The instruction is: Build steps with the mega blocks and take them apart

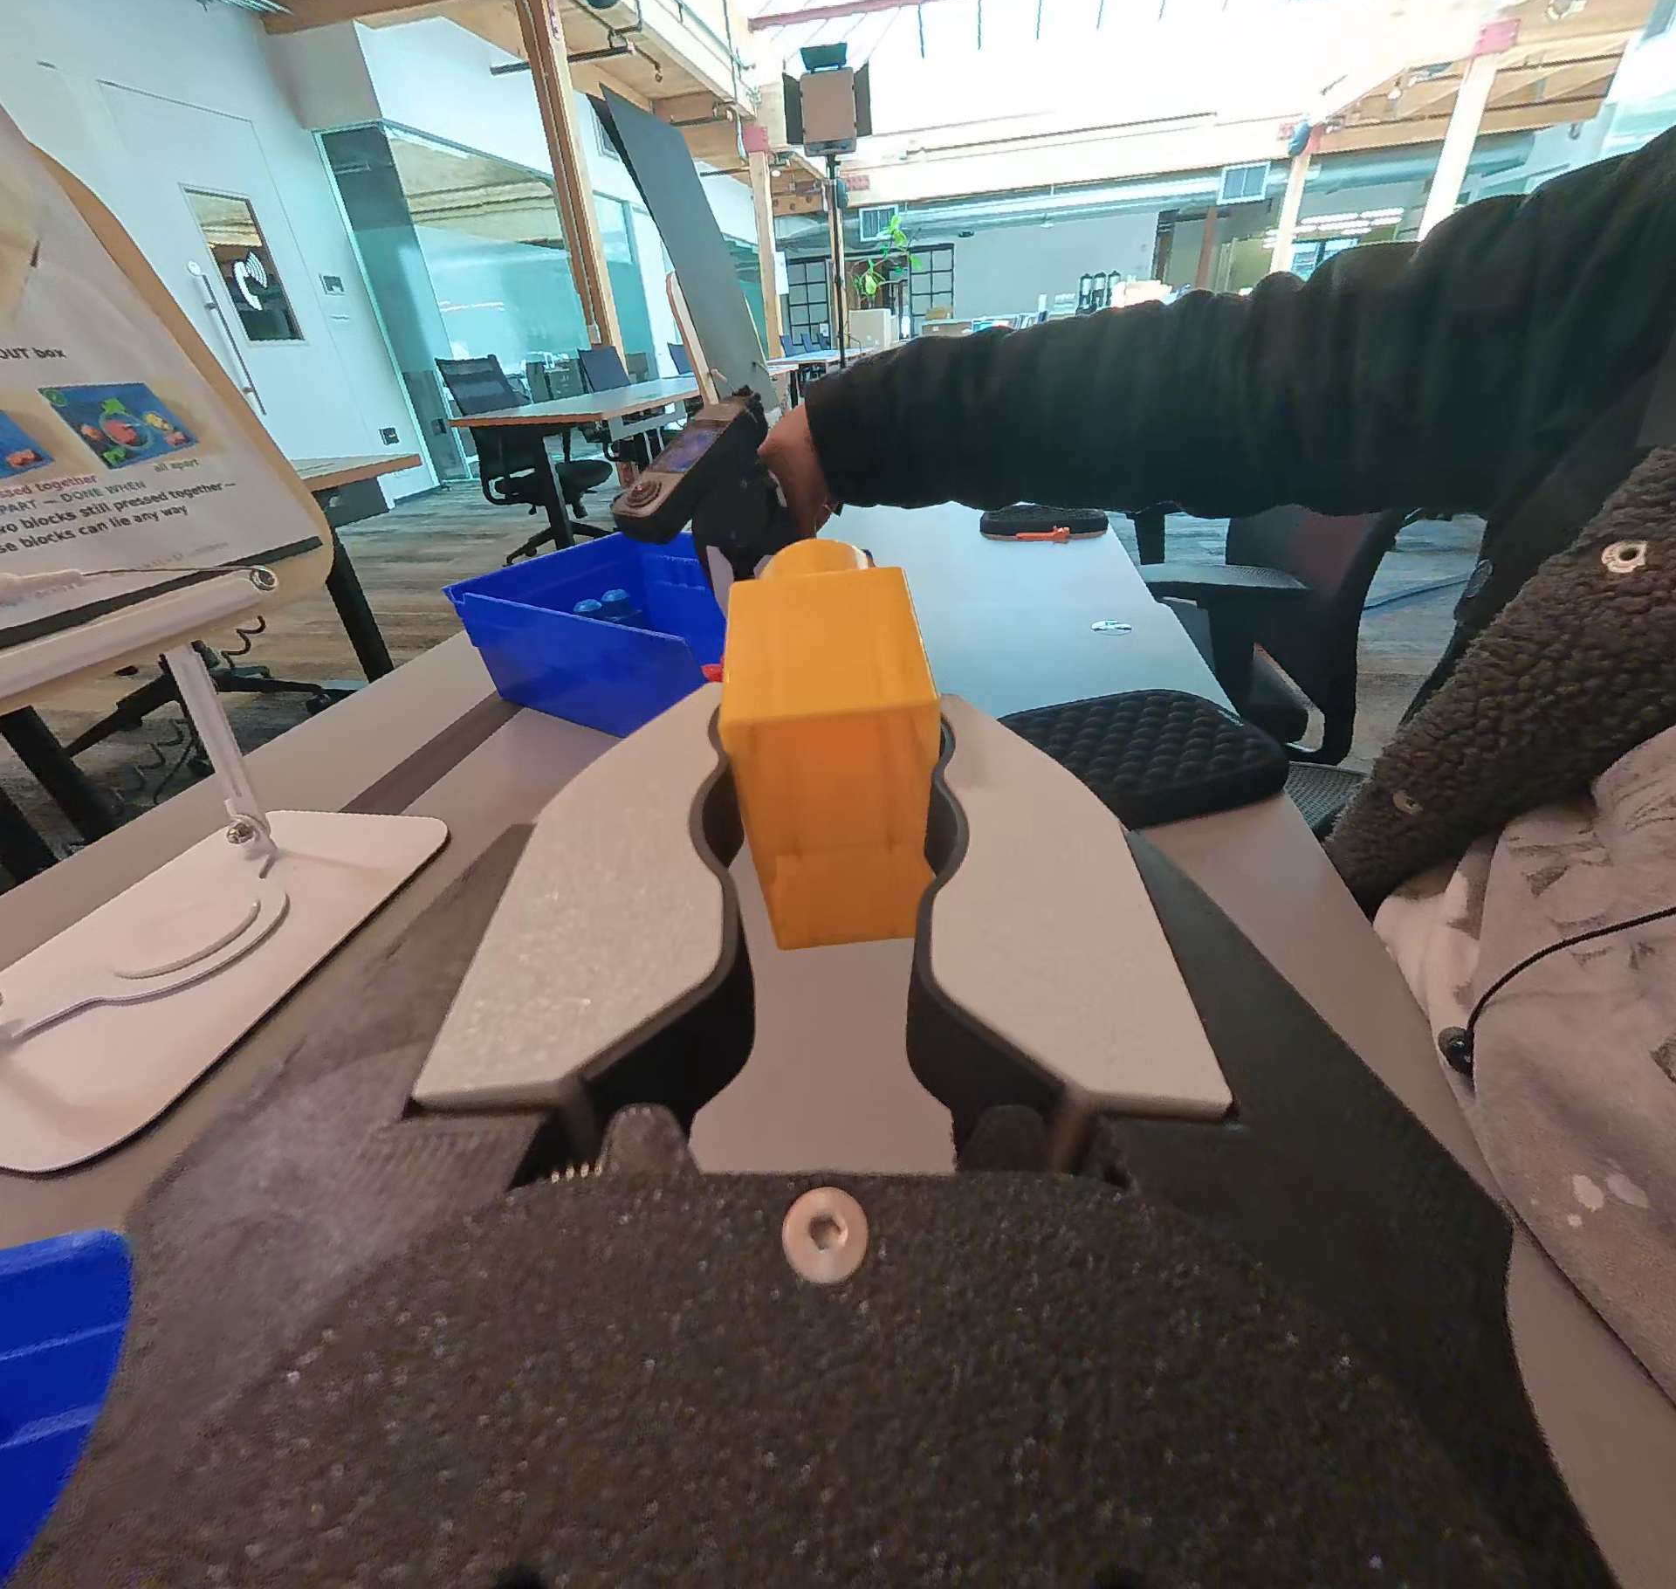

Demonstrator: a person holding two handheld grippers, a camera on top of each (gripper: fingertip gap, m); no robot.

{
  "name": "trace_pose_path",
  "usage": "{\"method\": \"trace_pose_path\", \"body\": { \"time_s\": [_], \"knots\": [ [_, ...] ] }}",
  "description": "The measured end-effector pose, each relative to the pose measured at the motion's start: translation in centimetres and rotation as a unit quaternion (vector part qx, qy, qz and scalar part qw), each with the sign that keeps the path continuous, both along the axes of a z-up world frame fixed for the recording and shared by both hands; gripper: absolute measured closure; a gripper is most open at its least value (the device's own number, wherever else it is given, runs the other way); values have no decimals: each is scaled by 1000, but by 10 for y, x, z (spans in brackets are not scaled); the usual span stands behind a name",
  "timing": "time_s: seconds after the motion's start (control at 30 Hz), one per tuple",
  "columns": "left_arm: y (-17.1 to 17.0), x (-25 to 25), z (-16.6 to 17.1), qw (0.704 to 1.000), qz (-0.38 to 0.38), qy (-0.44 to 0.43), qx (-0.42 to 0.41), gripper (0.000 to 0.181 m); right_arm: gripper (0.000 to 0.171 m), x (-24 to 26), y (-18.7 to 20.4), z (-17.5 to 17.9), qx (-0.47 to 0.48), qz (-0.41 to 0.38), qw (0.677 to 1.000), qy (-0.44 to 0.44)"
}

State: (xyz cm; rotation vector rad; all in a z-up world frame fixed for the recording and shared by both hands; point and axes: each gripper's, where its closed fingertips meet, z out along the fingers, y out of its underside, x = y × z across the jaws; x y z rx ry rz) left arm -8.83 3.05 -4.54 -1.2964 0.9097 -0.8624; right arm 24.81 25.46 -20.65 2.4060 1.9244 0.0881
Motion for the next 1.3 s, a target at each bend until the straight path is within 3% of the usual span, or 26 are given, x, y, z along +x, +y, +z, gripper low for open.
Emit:
{"method": "trace_pose_path", "body": {
  "time_s": [0.33, 0.6, 0.73, 0.87, 1.03, 1.17, 1.3],
  "knots": [
    [2, 4, -8, 1000, -3, 12, -8, 143, 134, -8, -10, -10, -42, 34, 999, 1],
    [2, 6, -11, 1000, -5, 17, -12, 143, 127, -13, -14, 5, -83, 2, 995, 52],
    [3, 6, -11, 1000, -4, 15, -13, 143, 127, -17, -12, 22, -65, 5, 995, 78],
    [3, 7, -12, 1000, -6, 13, -14, 143, 129, -47, -8, 61, 3, 34, 987, 154],
    [2, 12, -12, 1000, -9, 8, -12, 143, 130, -123, -31, 120, 100, 108, 934, 325],
    [0, 19, -15, 1000, -16, 6, -13, 144, 131, -187, -93, 151, 103, 176, 862, 464],
    [-2, 28, -19, 1000, -24, 11, -12, 144, 131, -234, -157, 158, 66, 214, 801, 555]
  ]
}}
